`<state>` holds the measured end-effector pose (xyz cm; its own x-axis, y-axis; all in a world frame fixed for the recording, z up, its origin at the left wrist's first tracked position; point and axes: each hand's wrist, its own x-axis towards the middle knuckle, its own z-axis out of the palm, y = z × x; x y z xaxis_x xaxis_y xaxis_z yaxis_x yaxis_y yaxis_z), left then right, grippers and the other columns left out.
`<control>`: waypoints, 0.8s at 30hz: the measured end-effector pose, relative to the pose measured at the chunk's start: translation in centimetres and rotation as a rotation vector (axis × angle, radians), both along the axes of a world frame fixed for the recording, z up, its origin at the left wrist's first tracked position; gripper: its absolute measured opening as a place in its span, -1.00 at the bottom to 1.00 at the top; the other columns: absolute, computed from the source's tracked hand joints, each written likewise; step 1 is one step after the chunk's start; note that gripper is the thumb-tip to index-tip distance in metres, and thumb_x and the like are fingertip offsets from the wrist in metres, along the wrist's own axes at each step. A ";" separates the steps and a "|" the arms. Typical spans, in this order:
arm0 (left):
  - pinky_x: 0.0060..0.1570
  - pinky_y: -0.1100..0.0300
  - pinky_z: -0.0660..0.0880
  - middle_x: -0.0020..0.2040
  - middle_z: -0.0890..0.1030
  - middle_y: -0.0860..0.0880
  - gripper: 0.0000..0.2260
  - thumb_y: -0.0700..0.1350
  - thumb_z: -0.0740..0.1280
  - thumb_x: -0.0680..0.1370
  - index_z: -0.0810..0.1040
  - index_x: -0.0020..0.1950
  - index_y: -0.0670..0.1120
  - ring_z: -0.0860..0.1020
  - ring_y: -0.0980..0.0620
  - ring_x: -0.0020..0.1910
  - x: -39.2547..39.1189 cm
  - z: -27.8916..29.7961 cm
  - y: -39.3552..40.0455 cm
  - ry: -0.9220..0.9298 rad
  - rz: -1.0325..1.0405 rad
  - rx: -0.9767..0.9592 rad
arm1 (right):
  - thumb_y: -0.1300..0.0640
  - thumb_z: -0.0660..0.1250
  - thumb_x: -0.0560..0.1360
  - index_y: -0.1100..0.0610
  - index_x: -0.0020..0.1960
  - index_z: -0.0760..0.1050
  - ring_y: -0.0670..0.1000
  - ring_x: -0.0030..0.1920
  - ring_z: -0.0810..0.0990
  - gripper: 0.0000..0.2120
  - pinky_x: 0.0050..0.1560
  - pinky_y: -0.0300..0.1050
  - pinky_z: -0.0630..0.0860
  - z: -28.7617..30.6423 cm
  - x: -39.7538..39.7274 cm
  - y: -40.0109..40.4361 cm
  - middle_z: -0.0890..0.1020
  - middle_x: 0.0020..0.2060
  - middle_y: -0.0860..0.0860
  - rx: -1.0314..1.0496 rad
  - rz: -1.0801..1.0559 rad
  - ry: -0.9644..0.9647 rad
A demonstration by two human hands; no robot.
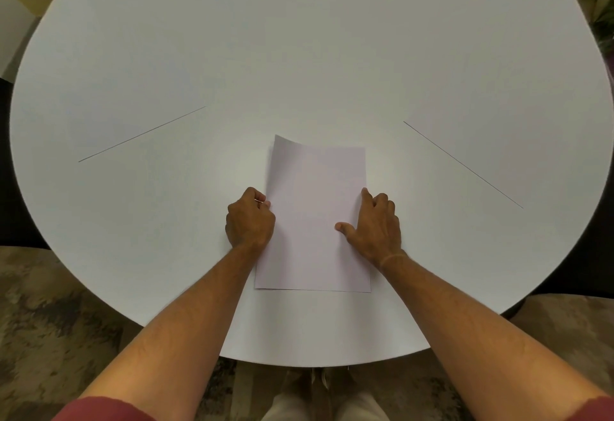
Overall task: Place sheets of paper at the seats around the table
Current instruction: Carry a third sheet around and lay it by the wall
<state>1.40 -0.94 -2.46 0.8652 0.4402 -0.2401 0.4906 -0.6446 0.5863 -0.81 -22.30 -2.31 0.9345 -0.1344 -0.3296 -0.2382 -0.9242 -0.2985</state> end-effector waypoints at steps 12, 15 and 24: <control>-0.09 0.26 0.49 -0.17 0.59 -0.05 -0.90 -0.18 0.43 0.52 0.60 -0.01 -0.18 0.53 0.02 -0.19 0.6 -1.0 0.5 0.001 0.059 -0.283 | -0.19 0.38 0.47 0.18 0.54 0.11 0.19 0.34 0.34 -0.17 0.29 0.07 0.36 0.0 0.7 -0.5 0.35 0.33 0.18 0.161 -0.109 -0.002; -0.23 0.38 0.40 -0.16 0.60 -0.06 -0.90 -0.18 0.44 0.52 0.61 -0.01 -0.17 0.54 0.03 -0.19 0.5 -1.2 0.8 0.022 0.087 -0.368 | -0.13 0.38 0.50 0.16 0.52 0.18 0.20 0.39 0.34 -0.26 0.36 0.06 0.32 0.2 1.5 -1.0 0.35 0.37 0.19 0.333 -0.266 -0.016; -0.25 0.36 0.43 -0.20 0.61 0.03 -0.95 -0.17 0.44 0.52 0.59 -0.08 -0.08 0.56 0.12 -0.22 0.7 -0.5 1.1 0.013 0.118 -0.493 | 0.04 0.39 0.53 0.21 0.28 0.48 0.07 0.13 0.54 -0.61 0.16 -0.13 0.46 1.0 2.9 -1.8 0.55 0.16 0.12 0.577 -0.486 -0.031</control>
